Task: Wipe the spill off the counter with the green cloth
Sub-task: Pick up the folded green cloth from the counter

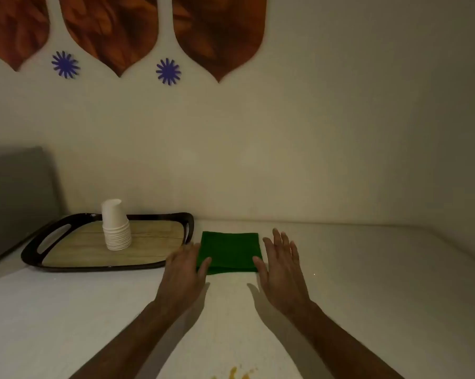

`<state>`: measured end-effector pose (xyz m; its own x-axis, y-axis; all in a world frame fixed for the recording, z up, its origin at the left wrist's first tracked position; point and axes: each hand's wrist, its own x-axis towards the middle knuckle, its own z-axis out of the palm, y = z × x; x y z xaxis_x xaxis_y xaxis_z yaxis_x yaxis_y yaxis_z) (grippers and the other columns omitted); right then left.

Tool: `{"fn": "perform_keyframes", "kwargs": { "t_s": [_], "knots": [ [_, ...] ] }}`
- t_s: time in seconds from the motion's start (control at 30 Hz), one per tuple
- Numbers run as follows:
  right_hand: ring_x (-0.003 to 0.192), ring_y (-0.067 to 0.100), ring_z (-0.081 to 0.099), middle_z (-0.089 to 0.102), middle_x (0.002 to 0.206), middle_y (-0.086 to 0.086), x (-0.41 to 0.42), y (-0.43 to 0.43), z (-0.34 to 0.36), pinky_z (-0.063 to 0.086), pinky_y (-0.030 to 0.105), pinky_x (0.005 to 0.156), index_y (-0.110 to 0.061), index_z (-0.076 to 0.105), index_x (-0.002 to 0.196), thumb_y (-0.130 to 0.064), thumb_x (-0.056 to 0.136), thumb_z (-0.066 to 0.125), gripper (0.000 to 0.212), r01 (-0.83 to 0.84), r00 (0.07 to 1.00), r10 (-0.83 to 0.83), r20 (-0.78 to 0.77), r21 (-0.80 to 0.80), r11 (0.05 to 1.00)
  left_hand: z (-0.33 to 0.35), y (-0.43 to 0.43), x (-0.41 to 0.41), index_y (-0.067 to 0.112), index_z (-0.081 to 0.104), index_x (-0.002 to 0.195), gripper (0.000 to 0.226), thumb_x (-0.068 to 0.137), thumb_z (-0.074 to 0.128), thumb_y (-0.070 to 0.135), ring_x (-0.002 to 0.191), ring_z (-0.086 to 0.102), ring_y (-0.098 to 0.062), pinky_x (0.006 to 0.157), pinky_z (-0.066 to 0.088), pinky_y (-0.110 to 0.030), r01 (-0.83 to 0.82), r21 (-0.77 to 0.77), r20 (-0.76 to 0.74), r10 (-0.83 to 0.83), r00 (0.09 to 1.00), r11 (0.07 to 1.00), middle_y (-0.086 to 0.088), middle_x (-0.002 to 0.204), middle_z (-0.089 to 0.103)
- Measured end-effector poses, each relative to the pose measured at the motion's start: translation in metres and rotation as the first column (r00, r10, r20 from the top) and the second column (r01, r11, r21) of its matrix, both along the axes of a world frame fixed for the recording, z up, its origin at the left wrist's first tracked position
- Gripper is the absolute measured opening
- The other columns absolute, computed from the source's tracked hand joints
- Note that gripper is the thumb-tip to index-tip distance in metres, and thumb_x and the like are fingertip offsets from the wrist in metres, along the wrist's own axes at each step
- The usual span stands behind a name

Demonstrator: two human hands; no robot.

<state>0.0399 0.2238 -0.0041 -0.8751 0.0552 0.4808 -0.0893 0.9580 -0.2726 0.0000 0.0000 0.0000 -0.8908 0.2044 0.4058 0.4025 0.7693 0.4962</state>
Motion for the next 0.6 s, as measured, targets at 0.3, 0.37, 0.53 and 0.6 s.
{"fn": "perform_keyframes", "kwargs": {
  "t_s": [0.3, 0.37, 0.53, 0.6],
  "knots": [
    [0.124, 0.028, 0.055, 0.061, 0.134, 0.012, -0.052, 0.011, -0.022, 0.037, 0.044, 0.111, -0.013, 0.049, 0.14, -0.035, 0.106, 0.041, 0.041, 0.059, 0.964, -0.036, 0.262, -0.081, 0.995, -0.026, 0.012, -0.063, 0.0, 0.06, 0.129, 0.038, 0.098, 0.059, 0.021, 0.098, 0.064, -0.02, 0.081, 0.05, -0.028, -0.158, 0.256, 0.331, 0.067, 0.941, 0.954, -0.019, 0.123, 0.068],
    [0.111, 0.028, 0.062, 0.068, 0.118, 0.009, -0.059, 0.011, -0.024, 0.04, 0.042, 0.102, -0.014, 0.053, 0.134, -0.032, 0.105, 0.046, 0.034, 0.068, 0.961, -0.034, 0.275, -0.115, 0.991, -0.03, 0.014, -0.071, 0.0, 0.057, 0.131, 0.042, 0.097, 0.061, 0.023, 0.098, 0.064, -0.021, 0.08, 0.051, -0.03, -0.201, 0.277, 0.379, 0.086, 0.921, 0.94, -0.02, 0.124, 0.066],
    [0.117, 0.031, 0.058, 0.067, 0.122, 0.011, -0.076, 0.011, -0.031, 0.039, 0.044, 0.103, -0.016, 0.051, 0.14, -0.032, 0.104, 0.051, 0.04, 0.144, 0.951, -0.087, 0.297, -0.172, 0.975, -0.036, 0.026, -0.08, -0.005, 0.058, 0.124, 0.043, 0.094, 0.065, 0.024, 0.094, 0.061, -0.021, 0.076, 0.047, -0.031, -0.275, 0.248, 0.396, 0.162, 0.904, 0.929, -0.019, 0.114, 0.066],
    [0.118, 0.031, 0.056, 0.066, 0.123, 0.011, -0.08, 0.01, -0.034, 0.039, 0.044, 0.104, -0.015, 0.052, 0.138, -0.031, 0.102, 0.054, 0.039, 0.16, 0.941, -0.091, 0.327, -0.191, 0.968, -0.038, 0.029, -0.083, -0.004, 0.059, 0.119, 0.041, 0.092, 0.067, 0.026, 0.088, 0.054, -0.017, 0.072, 0.043, -0.03, -0.304, 0.194, 0.381, 0.214, 0.899, 0.933, -0.017, 0.109, 0.065]
  ]
}}
